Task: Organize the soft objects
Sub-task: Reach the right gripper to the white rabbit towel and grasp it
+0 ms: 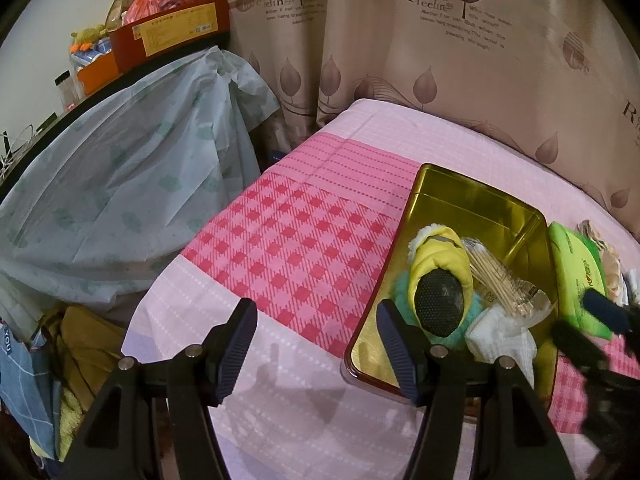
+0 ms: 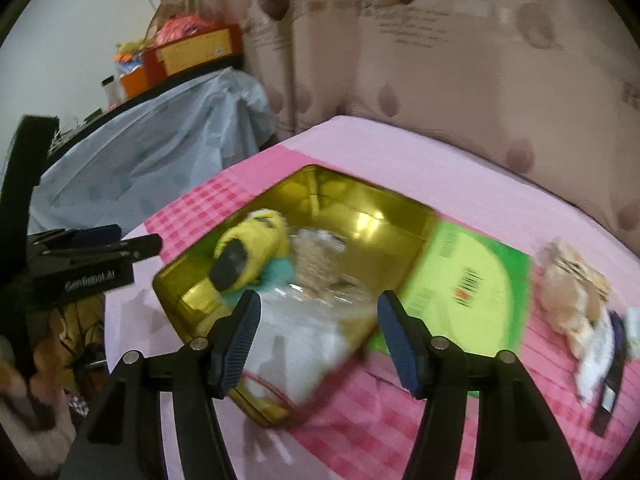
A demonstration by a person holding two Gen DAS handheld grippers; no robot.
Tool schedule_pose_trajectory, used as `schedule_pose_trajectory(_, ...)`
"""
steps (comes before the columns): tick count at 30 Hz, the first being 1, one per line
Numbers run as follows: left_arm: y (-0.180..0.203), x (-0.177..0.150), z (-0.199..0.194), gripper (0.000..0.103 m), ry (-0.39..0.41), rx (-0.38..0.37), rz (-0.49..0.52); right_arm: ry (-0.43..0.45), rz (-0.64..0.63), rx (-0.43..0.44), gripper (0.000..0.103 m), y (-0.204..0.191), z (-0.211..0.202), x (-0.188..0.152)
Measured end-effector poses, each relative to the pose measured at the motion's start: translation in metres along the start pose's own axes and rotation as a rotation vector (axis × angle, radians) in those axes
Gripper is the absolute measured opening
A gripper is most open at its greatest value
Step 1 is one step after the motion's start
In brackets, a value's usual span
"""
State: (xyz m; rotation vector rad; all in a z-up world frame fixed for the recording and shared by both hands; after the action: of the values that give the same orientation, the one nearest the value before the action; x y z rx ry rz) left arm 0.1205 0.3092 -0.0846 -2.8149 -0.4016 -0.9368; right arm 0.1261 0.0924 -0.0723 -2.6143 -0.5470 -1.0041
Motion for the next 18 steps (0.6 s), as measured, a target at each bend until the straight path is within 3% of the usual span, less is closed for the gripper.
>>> schedule_pose_trajectory(7, 0.002, 0.001, -0.003, 0.064, 0.009, 0.017, 0.023, 0.026, 0.094, -0.148, 0.059, 0.091, -0.04, -0.024)
schedule_pose_trajectory(18, 0.009, 0.001, -0.008, 0.064, 0.027, 0.037, 0.06, -0.014, 0.277, -0.421, 0.059, 0.262, -0.077, -0.087)
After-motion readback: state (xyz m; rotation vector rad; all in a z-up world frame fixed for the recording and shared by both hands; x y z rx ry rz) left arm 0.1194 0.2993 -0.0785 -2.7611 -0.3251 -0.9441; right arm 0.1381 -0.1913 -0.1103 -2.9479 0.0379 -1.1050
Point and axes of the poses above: each gripper's, at about its wrist camera, not at the fingertips, and z roughly the way its jaws point, y to its right, x to its top, the point moved 9 cm from there along z, roughly the way its jaws point, and after that the axes turned 2 degrees about z, right-handed, at the moved point
